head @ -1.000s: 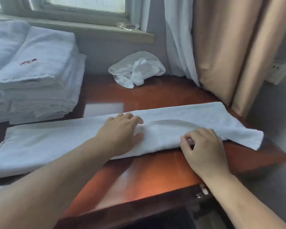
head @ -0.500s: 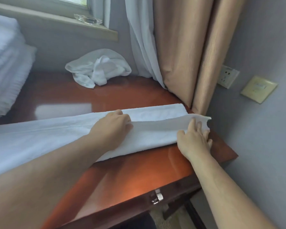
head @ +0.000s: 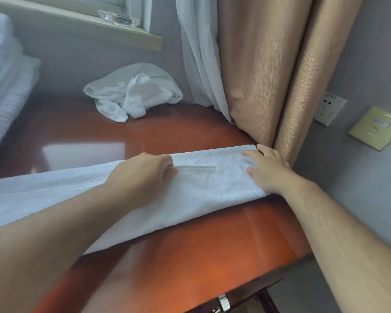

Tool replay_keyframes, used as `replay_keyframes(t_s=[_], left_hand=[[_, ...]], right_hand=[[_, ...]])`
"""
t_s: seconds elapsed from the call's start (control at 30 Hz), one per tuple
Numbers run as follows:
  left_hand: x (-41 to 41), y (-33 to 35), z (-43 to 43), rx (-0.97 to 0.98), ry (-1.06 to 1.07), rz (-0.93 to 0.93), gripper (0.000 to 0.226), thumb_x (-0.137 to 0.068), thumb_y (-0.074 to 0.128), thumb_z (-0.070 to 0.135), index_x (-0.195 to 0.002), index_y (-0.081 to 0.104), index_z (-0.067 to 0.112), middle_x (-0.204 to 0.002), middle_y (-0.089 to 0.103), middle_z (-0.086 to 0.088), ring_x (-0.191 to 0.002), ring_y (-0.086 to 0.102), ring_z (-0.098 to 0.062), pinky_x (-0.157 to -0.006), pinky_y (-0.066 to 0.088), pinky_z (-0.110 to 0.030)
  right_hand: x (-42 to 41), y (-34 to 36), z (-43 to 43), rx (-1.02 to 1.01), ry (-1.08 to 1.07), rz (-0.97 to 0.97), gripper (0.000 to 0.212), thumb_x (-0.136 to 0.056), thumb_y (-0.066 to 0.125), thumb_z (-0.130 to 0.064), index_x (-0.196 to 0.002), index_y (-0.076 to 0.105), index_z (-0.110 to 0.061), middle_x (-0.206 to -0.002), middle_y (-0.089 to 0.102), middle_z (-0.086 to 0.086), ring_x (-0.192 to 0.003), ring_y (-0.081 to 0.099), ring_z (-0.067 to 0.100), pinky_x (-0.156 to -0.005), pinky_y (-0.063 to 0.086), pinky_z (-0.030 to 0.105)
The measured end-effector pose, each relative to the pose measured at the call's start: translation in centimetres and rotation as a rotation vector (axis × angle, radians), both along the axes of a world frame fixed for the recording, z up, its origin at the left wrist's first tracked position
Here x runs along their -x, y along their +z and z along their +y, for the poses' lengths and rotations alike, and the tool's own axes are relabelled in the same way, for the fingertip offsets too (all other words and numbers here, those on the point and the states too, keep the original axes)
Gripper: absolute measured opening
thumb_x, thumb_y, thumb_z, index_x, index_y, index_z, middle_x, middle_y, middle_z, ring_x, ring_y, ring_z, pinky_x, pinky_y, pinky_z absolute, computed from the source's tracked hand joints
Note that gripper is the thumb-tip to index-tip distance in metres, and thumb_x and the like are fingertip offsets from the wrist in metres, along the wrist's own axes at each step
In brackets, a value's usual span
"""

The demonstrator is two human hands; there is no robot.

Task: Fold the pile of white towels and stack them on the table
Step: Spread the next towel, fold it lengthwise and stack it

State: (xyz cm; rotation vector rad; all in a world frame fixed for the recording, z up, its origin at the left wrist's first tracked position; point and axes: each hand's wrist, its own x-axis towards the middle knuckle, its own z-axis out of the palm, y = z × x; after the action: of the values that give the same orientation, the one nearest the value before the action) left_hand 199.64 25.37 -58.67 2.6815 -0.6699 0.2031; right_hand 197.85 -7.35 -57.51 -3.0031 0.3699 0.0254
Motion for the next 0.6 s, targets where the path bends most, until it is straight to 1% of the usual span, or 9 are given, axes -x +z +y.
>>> replay_keyframes(t_s=[0.07,0.1,0.13,0.2,0.3,0.37,0.43,0.5,0.6], left_hand=[[0.0,-0.2,0.1,0.016,-0.006,-0.012,0.026,-0.103,0.039,0.038,-0.08,0.044,0.027,-0.075,0.057,0.006,-0.071,0.053,-0.018,-0.056,0.044,-0.037],[0.0,-0.5,0.1,0.026,-0.003,-0.023,0.025,-0.103,0.039,0.038,-0.083,0.046,0.026,-0.074,0.058,0.006,-0.071,0.054,-0.018,-0.056,0.044,-0.037],[0.1,-0.7,0.0,0.034,0.004,-0.038,0.025,-0.103,0.038,0.039,-0.085,0.048,0.025,-0.074,0.058,0.006,-0.07,0.054,-0.018,-0.055,0.043,-0.036],[0.1,-1.2,0.0,0.062,0.014,-0.081,0.025,-0.102,0.038,0.041,-0.087,0.05,0.026,-0.072,0.057,0.007,-0.07,0.054,-0.019,-0.053,0.04,-0.034],[-0.3,-1.4,-0.1,0.108,0.026,-0.167,0.024,-0.101,0.04,0.045,-0.088,0.05,0.029,-0.069,0.053,0.01,-0.069,0.051,-0.02,-0.051,0.037,-0.032],[-0.8,-1.3,-0.1,0.103,0.057,-0.206,0.024,-0.1,0.042,0.047,-0.088,0.053,0.029,-0.067,0.049,0.011,-0.07,0.051,-0.023,-0.051,0.035,-0.031],[-1.4,-1.2,-0.1,0.071,0.12,-0.19,0.025,-0.098,0.044,0.049,-0.088,0.055,0.029,-0.07,0.048,0.011,-0.073,0.053,-0.023,-0.052,0.033,-0.03],[-1.6,-1.5,0.1,0.019,0.167,-0.15,0.027,-0.098,0.043,0.052,-0.089,0.054,0.029,-0.074,0.049,0.01,-0.074,0.052,-0.022,-0.054,0.033,-0.03],[-1.6,-2.0,0.9,0.021,0.171,-0.137,0.029,-0.097,0.039,0.055,-0.091,0.048,0.029,-0.078,0.053,0.01,-0.075,0.052,-0.02,-0.055,0.033,-0.031]], right_hand=[[-0.4,0.5,-0.1,-0.055,0.045,0.049,0.037,-0.101,0.046,-0.037,-0.135,0.048,-0.052,-0.165,0.013,-0.011,-0.152,0.001,0.013,-0.124,0.007,0.046],[-0.5,0.7,-0.1,-0.059,0.07,0.037,0.025,-0.101,0.049,-0.036,-0.122,0.056,-0.048,-0.161,0.022,-0.01,-0.149,0.005,0.012,-0.123,0.009,0.044],[-0.7,0.9,-0.1,-0.042,0.096,0.012,0.01,-0.1,0.053,-0.037,-0.105,0.058,-0.044,-0.152,0.033,-0.009,-0.145,0.011,0.011,-0.122,0.012,0.043],[-0.9,1.2,-0.1,0.001,0.152,-0.038,0.013,-0.098,0.059,-0.039,-0.085,0.055,-0.038,-0.127,0.048,-0.012,-0.135,0.024,0.014,-0.116,0.021,0.04],[-1.5,2.0,-0.1,-0.055,0.088,-0.167,0.011,-0.097,0.058,-0.041,-0.086,0.055,-0.038,-0.103,0.046,-0.016,-0.116,0.036,0.018,-0.102,0.029,0.035],[-2.1,2.2,0.3,-0.01,0.099,-0.296,0.01,-0.097,0.058,-0.039,-0.088,0.055,-0.039,-0.096,0.048,-0.017,-0.111,0.037,0.019,-0.098,0.029,0.034],[-2.6,1.9,1.2,0.118,0.105,-0.376,0.01,-0.096,0.06,-0.036,-0.087,0.058,-0.035,-0.101,0.056,-0.013,-0.115,0.037,0.019,-0.1,0.029,0.037],[-2.9,0.9,2.5,0.234,0.011,-0.373,0.006,-0.095,0.058,-0.03,-0.094,0.064,-0.03,-0.111,0.059,-0.006,-0.116,0.039,0.023,-0.099,0.03,0.04],[-2.5,-0.4,4.9,0.171,-0.15,-0.372,0.021,-0.096,0.048,-0.024,-0.107,0.066,-0.02,-0.115,0.06,0.003,-0.114,0.048,0.028,-0.097,0.035,0.043]])
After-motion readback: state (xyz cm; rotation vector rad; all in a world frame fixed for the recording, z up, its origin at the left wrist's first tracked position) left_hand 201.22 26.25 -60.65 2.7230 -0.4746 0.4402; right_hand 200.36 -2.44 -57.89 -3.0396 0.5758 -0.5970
